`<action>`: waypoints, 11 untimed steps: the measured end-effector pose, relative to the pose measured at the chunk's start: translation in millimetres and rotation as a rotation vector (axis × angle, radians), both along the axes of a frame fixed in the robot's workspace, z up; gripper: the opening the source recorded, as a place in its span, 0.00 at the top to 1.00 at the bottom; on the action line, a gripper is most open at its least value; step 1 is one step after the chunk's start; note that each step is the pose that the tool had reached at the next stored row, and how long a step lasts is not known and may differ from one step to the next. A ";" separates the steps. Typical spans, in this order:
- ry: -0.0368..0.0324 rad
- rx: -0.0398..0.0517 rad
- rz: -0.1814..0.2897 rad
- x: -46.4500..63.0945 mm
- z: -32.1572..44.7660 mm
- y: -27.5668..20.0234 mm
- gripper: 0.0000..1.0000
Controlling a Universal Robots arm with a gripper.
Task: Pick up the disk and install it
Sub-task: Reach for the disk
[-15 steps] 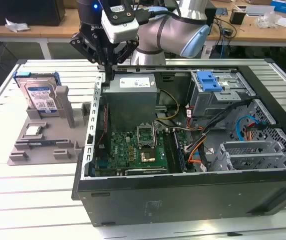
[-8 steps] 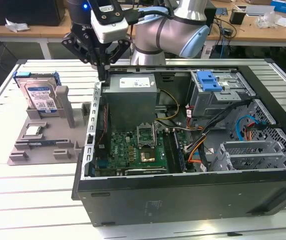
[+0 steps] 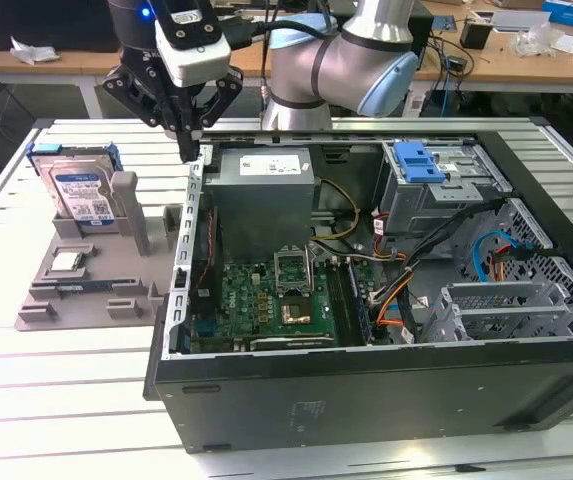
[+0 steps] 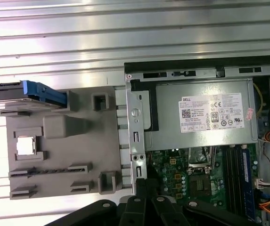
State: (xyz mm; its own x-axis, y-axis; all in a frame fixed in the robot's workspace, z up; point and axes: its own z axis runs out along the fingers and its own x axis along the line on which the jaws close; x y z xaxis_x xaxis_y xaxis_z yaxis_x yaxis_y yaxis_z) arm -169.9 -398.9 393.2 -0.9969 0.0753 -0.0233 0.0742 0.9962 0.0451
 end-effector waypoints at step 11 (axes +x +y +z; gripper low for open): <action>0.0000 -0.0001 0.000 -12.5 0.0 0.0 0.89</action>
